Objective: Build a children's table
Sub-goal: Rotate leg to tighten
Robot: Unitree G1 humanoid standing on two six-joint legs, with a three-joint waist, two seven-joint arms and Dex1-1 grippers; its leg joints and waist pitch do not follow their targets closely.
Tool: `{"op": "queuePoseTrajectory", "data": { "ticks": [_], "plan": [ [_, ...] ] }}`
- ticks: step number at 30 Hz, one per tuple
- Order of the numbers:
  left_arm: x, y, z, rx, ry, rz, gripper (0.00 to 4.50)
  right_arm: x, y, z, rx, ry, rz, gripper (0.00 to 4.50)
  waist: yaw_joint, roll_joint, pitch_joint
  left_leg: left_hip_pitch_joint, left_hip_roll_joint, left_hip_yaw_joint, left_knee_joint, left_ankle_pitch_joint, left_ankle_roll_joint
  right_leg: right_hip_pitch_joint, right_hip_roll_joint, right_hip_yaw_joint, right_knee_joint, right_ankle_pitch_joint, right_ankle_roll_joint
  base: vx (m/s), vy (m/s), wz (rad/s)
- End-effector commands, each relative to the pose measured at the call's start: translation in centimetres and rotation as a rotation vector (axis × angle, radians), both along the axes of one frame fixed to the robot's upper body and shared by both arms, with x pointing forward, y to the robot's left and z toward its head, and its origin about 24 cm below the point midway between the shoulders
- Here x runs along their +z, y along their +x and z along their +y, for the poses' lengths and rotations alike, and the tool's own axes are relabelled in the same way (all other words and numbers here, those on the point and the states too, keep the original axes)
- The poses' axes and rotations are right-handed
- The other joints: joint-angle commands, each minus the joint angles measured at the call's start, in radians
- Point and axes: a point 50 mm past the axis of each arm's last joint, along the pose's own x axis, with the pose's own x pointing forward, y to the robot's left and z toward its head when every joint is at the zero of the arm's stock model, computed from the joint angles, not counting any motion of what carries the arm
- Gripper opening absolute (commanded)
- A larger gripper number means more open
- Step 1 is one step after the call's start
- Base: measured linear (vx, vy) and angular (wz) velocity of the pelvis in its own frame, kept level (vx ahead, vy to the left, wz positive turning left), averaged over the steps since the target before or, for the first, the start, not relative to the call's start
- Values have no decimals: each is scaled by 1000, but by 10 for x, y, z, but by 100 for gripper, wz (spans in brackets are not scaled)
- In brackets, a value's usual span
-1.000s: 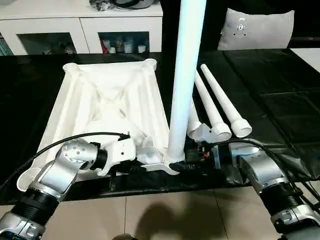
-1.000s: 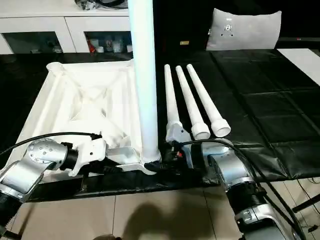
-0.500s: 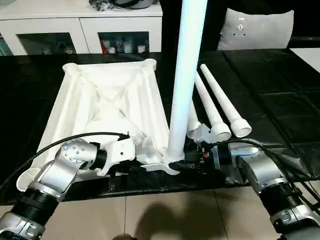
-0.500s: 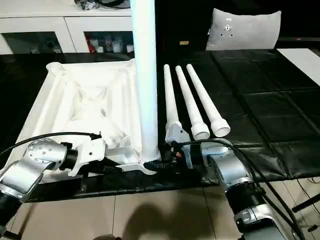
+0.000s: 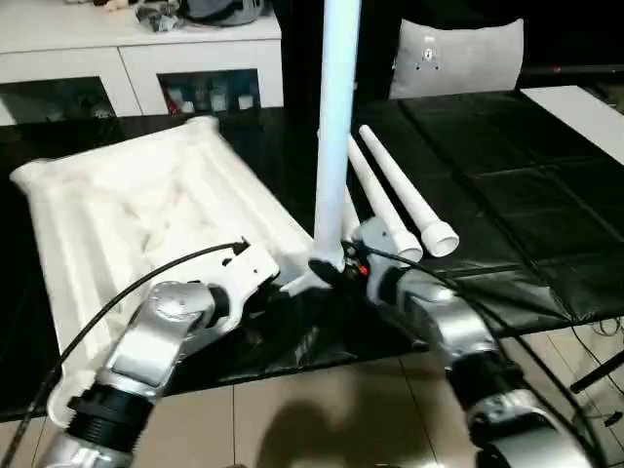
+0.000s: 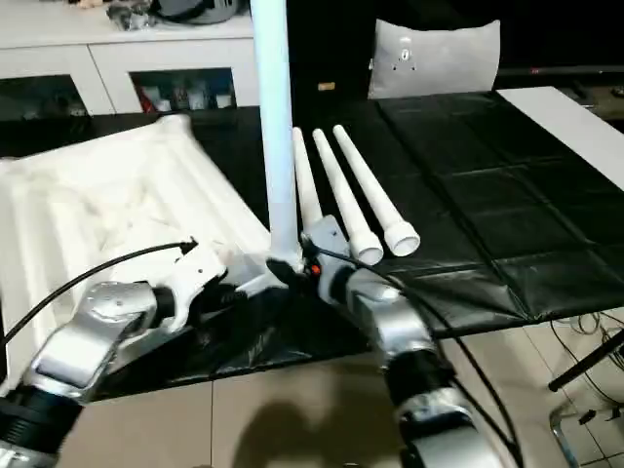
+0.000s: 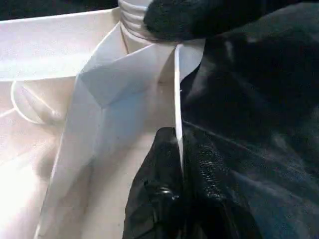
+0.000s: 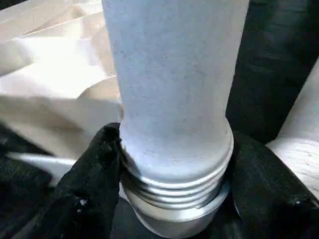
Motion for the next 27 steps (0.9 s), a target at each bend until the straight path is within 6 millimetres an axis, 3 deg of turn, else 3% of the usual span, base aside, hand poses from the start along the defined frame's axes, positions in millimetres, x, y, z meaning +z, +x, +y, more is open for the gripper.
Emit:
{"op": "queuePoseTrajectory", "data": {
  "ticks": [1,2,5,6,9,11,12,15,20,24,27],
  "plan": [
    [8,-2,-25,-70,-60,-48,0,-9,-11,26,110,-8,39,274,7,-7,-49,6,44,-17,-71,-239,14,26,-67,36,-85,-204,-199,0,0,0],
    [8,-1,-25,-67,-52,-54,0,-9,-12,25,114,1,36,330,9,-7,-50,5,45,-15,-69,-214,23,27,-67,35,-82,-157,-207,0,0,0],
    [9,0,-22,-58,-32,-60,0,-8,-9,16,85,31,26,350,14,-7,-51,3,43,-13,-67,-184,41,31,-67,32,-79,-106,-221,0,0,0],
    [9,0,-20,-57,-26,-60,0,-7,-9,13,82,36,16,364,15,1,-51,5,44,-14,-68,-186,39,31,-68,33,-79,-108,-223,0,0,0],
    [7,1,-14,-78,-5,-60,0,-3,-14,0,144,35,-36,392,16,1,-53,7,47,-14,-69,-196,37,32,-65,30,-79,-90,-225,0,0,0],
    [6,2,-13,-87,-5,-61,0,-3,-15,-3,163,32,-46,409,19,0,-56,4,45,-14,-65,-163,49,38,-64,29,-73,-24,-230,0,0,0],
    [4,1,-8,-131,10,-55,0,-2,-19,-14,210,19,-59,419,22,6,-56,5,44,-15,-64,-159,56,38,-64,29,-73,-9,-232,0,0,0],
    [2,-1,-2,-208,33,-46,0,1,-19,-32,241,-8,-69,441,27,1,-55,4,44,-13,-63,-168,67,39,-66,29,-75,-21,-231,0,0,0],
    [1,-7,6,-321,63,-16,0,9,-18,-52,299,-41,-87,447,31,3,-52,9,47,-15,-67,-210,50,35,-67,28,-81,-109,-235,0,0,0],
    [1,-7,6,-321,63,-16,0,9,-18,-52,299,-41,-87,447,34,4,-55,8,49,-14,-66,-176,52,35,-67,27,-71,-29,-253,0,0,0],
    [1,-7,6,-321,63,-16,0,9,-18,-52,299,-41,-87,447,34,2,-54,8,48,-13,-65,-178,53,37,-67,27,-72,-34,-253,0,0,0]
  ]
}}
